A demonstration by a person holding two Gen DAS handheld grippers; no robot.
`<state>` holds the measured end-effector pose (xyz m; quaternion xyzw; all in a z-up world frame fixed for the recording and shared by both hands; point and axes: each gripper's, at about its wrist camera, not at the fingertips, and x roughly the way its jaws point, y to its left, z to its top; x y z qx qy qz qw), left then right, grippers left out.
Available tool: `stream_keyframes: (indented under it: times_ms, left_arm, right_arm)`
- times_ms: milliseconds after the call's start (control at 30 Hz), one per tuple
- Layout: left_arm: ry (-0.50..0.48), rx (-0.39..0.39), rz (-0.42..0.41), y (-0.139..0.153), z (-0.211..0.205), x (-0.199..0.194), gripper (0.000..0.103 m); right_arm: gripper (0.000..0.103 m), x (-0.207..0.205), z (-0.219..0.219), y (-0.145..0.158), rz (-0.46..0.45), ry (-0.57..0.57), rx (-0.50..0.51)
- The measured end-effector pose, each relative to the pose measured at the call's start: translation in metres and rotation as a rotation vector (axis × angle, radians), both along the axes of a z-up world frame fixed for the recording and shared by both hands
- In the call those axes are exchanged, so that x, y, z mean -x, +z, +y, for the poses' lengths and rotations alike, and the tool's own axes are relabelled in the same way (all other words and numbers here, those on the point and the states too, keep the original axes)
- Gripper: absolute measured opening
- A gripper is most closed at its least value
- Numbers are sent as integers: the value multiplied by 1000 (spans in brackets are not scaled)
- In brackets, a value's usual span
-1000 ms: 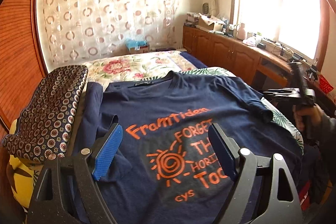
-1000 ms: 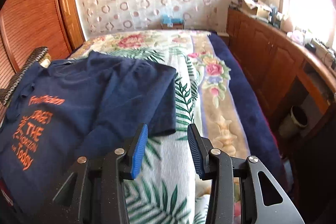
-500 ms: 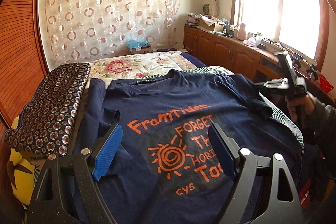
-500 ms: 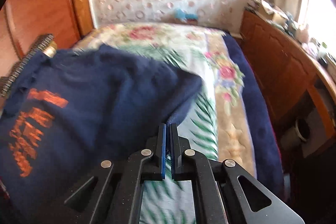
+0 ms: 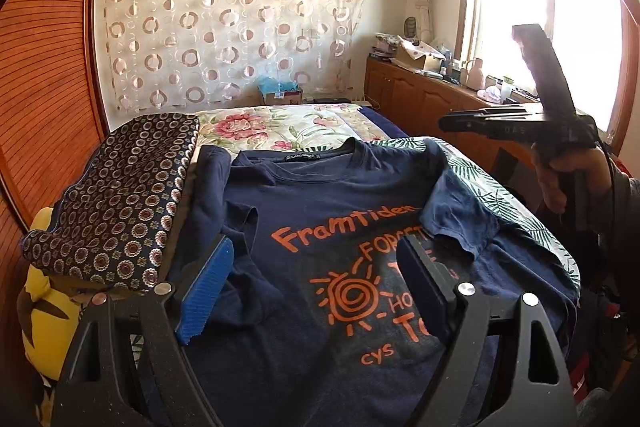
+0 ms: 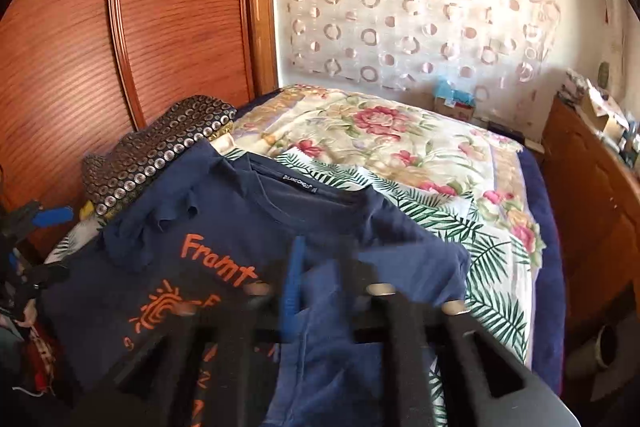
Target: Fold small clothes
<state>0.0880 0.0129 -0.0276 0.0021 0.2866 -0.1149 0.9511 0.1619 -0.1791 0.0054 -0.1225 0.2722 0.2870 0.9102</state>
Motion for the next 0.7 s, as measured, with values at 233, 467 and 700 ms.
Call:
stream_keyframes:
  times_ms: [233,467,700]
  left_arm:
    - [26,11,3,-2,14,-4,85]
    - [46,8,13,-3,26,-15,85]
    - [42,-14,32,2,40,-48,85]
  right_arm:
    - [33,-17,-20,-32,4,-104,69]
    - [33,-45,-40,-76,98,-215,107]
    - [35,-84,-38,-96,151,-263,104]
